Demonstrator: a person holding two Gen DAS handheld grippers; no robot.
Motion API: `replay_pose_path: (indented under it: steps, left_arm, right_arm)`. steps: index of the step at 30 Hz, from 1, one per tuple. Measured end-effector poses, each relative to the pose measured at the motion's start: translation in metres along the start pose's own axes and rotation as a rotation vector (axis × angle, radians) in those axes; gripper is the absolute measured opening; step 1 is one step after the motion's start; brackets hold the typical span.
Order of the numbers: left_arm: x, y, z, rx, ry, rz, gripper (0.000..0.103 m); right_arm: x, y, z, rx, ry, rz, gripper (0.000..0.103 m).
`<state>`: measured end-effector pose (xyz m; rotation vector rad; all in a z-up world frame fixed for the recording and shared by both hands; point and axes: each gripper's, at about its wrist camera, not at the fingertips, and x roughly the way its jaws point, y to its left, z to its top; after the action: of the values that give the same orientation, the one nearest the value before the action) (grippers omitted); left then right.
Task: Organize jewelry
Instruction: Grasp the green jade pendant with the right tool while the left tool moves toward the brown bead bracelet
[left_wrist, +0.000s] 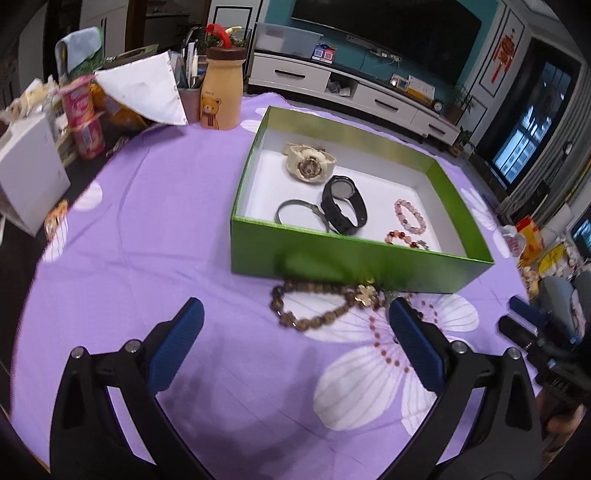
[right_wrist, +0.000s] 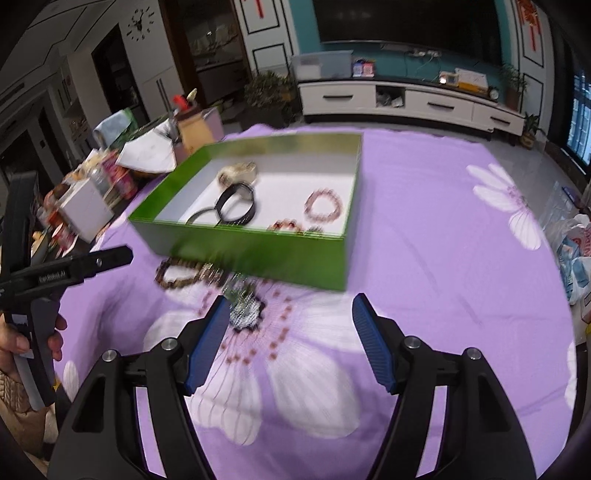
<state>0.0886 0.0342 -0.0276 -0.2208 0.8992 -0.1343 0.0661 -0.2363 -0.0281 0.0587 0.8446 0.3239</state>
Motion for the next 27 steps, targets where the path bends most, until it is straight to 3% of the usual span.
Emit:
replay_pose_path:
  steps: [4,9,17,23,27]
  left_arm:
    - [-0.003,0.000,-0.010,-0.018,0.000,-0.021,0.101]
    - [0.006,0.006,-0.020,-0.037,0.076,-0.085,0.101]
    - [0.012,-0.001,-0.027,0.076,0.055,-0.019,0.101]
    - [0.019,-0.011,-0.027,0.197,0.097,-0.042,0.101]
    - [0.018,-0.012,-0.023,0.184,0.093,-0.076,0.101]
  right_arm:
    - [0.010,0.018,-0.011,-0.050,0.031,0.024,0.069]
    - [0.032,0.032,-0.020,-0.094,0.069,0.044,0.069]
    - [0.074,0.043,-0.012,-0.136,0.110,0.041,0.047]
    - [0.093,0.053,-0.001,-0.182,0.119,0.045,0.039]
    - [0.100,0.064,0.002,-0.228,0.114,0.042,0.031]
